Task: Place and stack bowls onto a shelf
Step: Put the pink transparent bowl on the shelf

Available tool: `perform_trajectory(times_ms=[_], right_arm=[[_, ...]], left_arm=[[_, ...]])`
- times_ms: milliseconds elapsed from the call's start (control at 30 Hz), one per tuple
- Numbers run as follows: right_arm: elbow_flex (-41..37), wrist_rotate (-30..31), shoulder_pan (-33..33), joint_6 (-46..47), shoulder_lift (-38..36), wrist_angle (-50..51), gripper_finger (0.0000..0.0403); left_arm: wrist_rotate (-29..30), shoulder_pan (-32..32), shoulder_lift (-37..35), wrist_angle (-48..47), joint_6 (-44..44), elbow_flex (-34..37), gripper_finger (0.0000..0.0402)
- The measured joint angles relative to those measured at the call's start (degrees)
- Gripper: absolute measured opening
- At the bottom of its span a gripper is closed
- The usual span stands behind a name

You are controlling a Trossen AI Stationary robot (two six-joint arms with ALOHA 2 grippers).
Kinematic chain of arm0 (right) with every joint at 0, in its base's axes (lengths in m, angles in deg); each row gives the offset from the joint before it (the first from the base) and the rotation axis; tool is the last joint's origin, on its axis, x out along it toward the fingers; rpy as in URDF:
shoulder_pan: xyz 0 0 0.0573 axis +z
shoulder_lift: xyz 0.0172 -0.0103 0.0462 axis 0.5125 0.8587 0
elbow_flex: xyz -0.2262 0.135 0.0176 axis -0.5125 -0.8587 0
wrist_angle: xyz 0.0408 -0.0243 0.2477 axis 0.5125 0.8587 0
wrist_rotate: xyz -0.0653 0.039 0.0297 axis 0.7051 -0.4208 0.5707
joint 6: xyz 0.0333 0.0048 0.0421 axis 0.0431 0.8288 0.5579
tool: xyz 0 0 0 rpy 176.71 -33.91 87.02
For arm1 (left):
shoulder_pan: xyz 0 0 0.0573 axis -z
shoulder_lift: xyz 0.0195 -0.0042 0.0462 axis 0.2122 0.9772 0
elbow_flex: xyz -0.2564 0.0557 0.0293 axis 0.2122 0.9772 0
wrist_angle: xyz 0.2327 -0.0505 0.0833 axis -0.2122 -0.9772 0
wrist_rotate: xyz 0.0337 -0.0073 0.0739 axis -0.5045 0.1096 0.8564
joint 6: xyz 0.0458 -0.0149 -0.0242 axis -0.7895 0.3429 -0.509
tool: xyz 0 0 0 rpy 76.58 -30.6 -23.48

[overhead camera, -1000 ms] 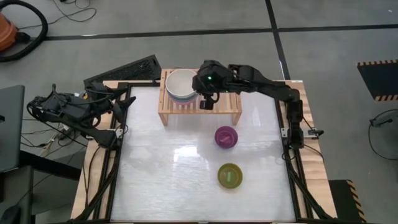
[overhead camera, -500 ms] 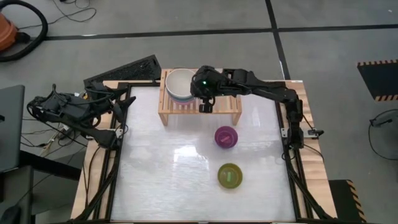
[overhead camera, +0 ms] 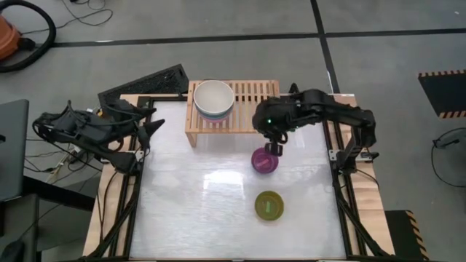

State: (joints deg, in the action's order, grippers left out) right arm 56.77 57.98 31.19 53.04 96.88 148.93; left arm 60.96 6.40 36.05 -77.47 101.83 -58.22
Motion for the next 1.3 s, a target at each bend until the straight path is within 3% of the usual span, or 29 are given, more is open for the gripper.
perform_trajectory(times_ms=[67, 233, 333, 467, 600, 900, 1300], right_arm=[[-3.6, -3.2, 1.1, 3.2, -1.7, -1.2, 0.0063], [-17.9, -2.0, 4.4, 8.4, -4.3, -0.5, 0.0109], [-29.5, -2.2, 5.3, 8.7, -6.6, -9.3, 0.0147], [-43.0, -7.4, 5.1, 7.0, -9.3, -24.8, 0.0195], [-51.7, -9.1, 4.0, 2.6, -9.3, -33.4, 0.0210], [-57.4, -16.9, 1.8, -2.5, -6.5, -41.3, 0.0188], [-60.3, -17.2, 1.4, -3.9, -2.0, -45.0, 0.0180]], left_arm=[[0.7, 0.0, 0.8, 0.0, -0.4, 0.0, 0.0268], [1.0, 0.0, 1.9, 0.0, -0.9, 0.0, 0.0268], [0.0, 0.0, 2.3, -0.1, -1.4, 0.0, 0.0268], [-0.5, 0.0, 2.3, 0.0, -1.4, 0.0, 0.0268], [-1.2, 0.0, 2.3, -0.1, -1.4, 0.0, 0.0268], [-1.2, 0.0, 2.3, -0.2, -1.4, 0.0, 0.0268], [-1.0, 0.0, 2.3, -0.2, -1.3, 0.0, 0.0268]])
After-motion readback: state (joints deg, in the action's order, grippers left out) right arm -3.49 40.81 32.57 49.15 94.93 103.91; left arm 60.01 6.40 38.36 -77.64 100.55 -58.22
